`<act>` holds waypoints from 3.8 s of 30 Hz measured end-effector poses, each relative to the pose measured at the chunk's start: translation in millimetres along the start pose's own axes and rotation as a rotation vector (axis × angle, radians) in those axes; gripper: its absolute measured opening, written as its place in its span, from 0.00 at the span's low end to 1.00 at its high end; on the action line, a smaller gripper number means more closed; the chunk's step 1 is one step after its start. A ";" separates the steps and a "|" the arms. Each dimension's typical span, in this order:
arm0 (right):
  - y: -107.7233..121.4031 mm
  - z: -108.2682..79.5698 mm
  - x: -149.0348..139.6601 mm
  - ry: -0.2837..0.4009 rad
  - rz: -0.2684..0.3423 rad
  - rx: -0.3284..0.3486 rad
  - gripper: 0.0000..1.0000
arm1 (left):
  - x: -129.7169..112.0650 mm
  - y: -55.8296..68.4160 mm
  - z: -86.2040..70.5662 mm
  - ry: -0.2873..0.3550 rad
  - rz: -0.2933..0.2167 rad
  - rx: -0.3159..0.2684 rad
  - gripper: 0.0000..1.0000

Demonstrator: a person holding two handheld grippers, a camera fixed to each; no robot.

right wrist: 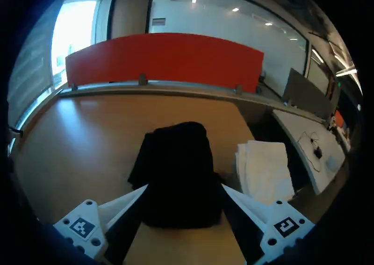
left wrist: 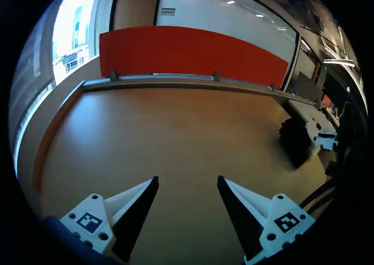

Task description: Fold towel

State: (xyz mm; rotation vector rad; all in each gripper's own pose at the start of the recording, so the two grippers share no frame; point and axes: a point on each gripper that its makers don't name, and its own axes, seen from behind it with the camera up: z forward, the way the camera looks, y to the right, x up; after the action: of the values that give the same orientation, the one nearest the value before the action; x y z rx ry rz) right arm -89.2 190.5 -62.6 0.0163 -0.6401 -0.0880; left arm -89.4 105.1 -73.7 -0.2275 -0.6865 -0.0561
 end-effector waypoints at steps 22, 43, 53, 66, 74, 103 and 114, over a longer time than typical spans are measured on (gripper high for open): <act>-27.0 -38.5 111.4 0.371 0.091 -0.011 1.00 | 53.7 -1.9 -6.6 0.207 0.000 0.016 0.93; -80.7 -45.7 155.5 0.478 0.080 -0.025 1.00 | 113.6 -44.6 -14.2 0.446 -0.002 0.120 0.93; -135.3 -44.0 176.9 0.511 0.075 0.025 1.00 | 138.6 -63.6 -20.2 0.532 0.007 0.146 0.93; -181.5 -42.8 192.7 0.534 0.094 0.055 1.00 | 148.7 -77.2 -22.0 0.591 0.004 0.163 0.93; -196.4 -41.8 195.3 0.544 0.068 0.046 1.00 | 149.5 -84.7 -23.9 0.620 0.024 0.173 0.93; -233.2 -17.6 149.2 0.560 0.038 0.041 1.00 | 71.1 -112.8 38.3 0.672 0.078 0.216 0.93; -233.4 -12.4 139.7 0.558 0.021 0.021 1.00 | 47.2 -121.9 48.7 0.706 0.066 0.223 0.93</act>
State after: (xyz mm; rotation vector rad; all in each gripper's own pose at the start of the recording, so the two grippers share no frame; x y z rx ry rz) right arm 11.8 -54.3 0.8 0.0526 -0.0834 -0.0521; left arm -98.6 -1.5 15.8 -0.0062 0.0207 0.0061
